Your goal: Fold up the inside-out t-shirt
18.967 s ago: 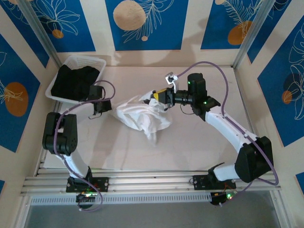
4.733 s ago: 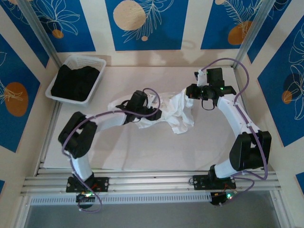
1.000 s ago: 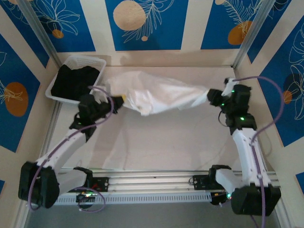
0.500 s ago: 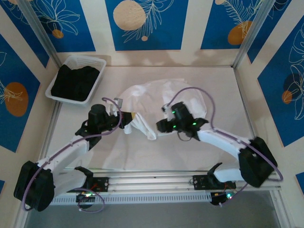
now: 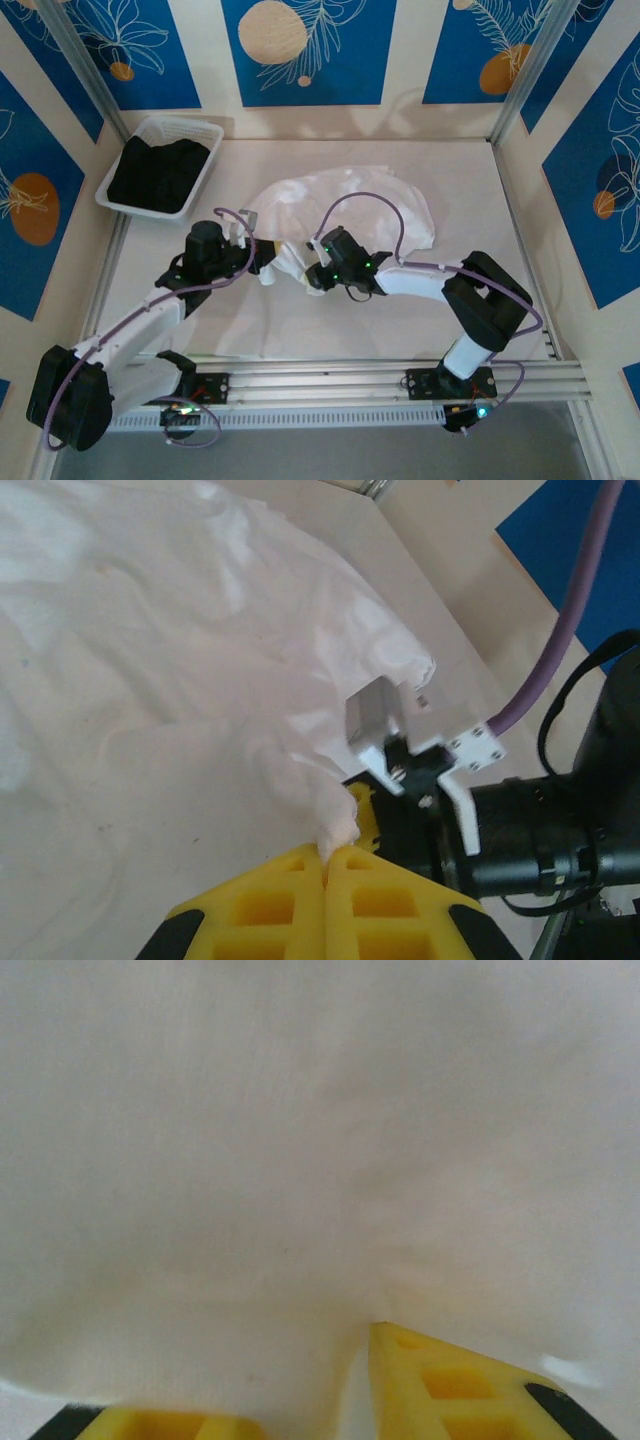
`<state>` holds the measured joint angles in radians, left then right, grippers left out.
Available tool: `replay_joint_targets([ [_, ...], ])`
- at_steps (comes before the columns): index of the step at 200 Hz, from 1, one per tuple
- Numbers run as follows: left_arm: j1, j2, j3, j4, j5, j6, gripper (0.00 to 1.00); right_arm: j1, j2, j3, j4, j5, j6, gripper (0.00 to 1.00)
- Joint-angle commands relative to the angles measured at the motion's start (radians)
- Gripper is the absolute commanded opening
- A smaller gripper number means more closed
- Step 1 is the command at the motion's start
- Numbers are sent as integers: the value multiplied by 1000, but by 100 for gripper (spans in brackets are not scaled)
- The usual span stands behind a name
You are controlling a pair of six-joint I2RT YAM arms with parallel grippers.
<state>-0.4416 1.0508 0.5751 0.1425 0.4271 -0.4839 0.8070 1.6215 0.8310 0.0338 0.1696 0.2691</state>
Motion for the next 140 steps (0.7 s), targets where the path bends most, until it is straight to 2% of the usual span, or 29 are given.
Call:
replay_joint_targets([
  [1, 0, -20, 23, -14, -26, 33, 0, -29, -20, 18, 12, -26, -42, 22],
  [14, 0, -21, 22, -29, -54, 38, 0, -48, -24, 23, 2, -79, -48, 8],
  [21, 0, -21, 25, -50, -88, 45, 0, -58, -36, 23, -1, -127, -57, 3],
  [42, 0, -10, 43, -154, -276, 66, 0, -111, -98, 23, -27, -351, -70, 1],
  [69, -1, 80, 69, -249, -458, 123, 15, -192, -152, 18, -13, -705, -15, 0],
  [98, -12, 156, 99, -316, -511, 141, 38, -218, -133, 27, 33, -836, 63, 0],
  [116, -67, 82, 66, -298, -544, 141, 48, -245, -107, 42, 56, -888, 112, 0],
  [140, -172, -47, 35, -308, -557, 144, 53, -281, -77, 66, 53, -920, 173, 0],
])
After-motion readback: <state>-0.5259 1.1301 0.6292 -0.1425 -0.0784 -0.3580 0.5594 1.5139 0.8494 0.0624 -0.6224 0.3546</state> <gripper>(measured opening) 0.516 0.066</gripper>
